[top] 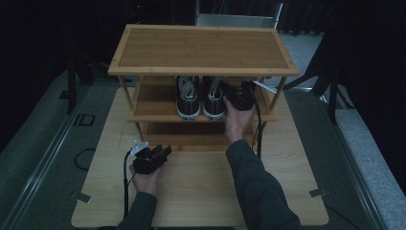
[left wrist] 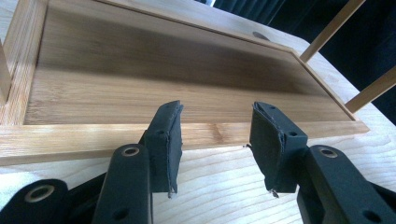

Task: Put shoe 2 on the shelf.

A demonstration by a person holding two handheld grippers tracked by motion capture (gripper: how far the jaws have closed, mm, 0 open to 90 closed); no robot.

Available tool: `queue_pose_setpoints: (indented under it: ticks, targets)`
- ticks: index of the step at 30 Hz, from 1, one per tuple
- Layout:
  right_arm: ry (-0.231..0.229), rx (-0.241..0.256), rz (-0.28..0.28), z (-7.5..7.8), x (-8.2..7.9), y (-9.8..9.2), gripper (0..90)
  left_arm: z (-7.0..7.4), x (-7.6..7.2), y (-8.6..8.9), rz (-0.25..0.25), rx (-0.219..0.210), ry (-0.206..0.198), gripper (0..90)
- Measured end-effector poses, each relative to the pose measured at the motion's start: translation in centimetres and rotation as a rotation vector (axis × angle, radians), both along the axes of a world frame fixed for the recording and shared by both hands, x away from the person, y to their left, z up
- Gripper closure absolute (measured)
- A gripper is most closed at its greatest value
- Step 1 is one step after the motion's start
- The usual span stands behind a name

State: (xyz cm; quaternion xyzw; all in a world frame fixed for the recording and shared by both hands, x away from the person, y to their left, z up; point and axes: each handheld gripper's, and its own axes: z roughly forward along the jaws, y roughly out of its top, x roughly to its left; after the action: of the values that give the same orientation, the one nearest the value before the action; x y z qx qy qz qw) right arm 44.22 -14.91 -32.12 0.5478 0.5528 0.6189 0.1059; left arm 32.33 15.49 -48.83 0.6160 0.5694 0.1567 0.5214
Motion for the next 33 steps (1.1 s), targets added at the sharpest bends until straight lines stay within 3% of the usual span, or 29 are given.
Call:
queue_pose_setpoints:
  ticks: [10,12,13,18,19,22,23,26,27,33]
  targets:
    - [-0.001,-0.005,0.001,0.08,-0.23,-0.01,87.3,-0.01,0.00,0.00,0.000,-0.002,0.000,54.0]
    - [-0.069,-0.055,-0.024,-0.28,0.20,-0.24,87.3,-0.01,-0.01,-0.01,0.000,-0.001,0.001,54.0]
    - [-0.081,-0.063,-0.031,-0.33,0.26,-0.26,87.2,-0.01,-0.01,-0.02,-0.001,-0.001,0.001,54.0]
    - [-0.072,-0.061,-0.037,-0.22,-0.07,0.06,87.0,-0.03,-0.01,-0.07,-0.003,0.001,0.002,54.0]
    - [-0.047,-0.045,-0.027,-0.08,-0.34,0.23,86.9,-0.03,0.00,-0.06,-0.004,0.000,0.003,54.0]
    - [-0.046,-0.028,-0.024,-0.19,-0.34,0.13,86.8,-0.06,0.02,-0.08,-0.002,0.000,0.004,54.0]
    - [-0.063,-0.038,-0.029,-0.26,-0.24,0.07,86.8,-0.07,0.03,-0.09,-0.002,0.001,0.004,54.0]
    - [-0.048,-0.025,-0.025,-0.18,-0.50,0.28,86.5,-0.11,0.08,-0.10,-0.003,-0.003,0.007,54.0]
    - [-0.070,-0.035,-0.034,-0.31,-0.41,0.25,86.3,-0.12,0.08,-0.11,-0.003,-0.002,0.007,54.0]
    - [-0.080,-0.035,-0.042,-0.41,-0.51,0.37,86.1,-0.14,0.10,-0.14,-0.005,-0.002,0.007,54.0]
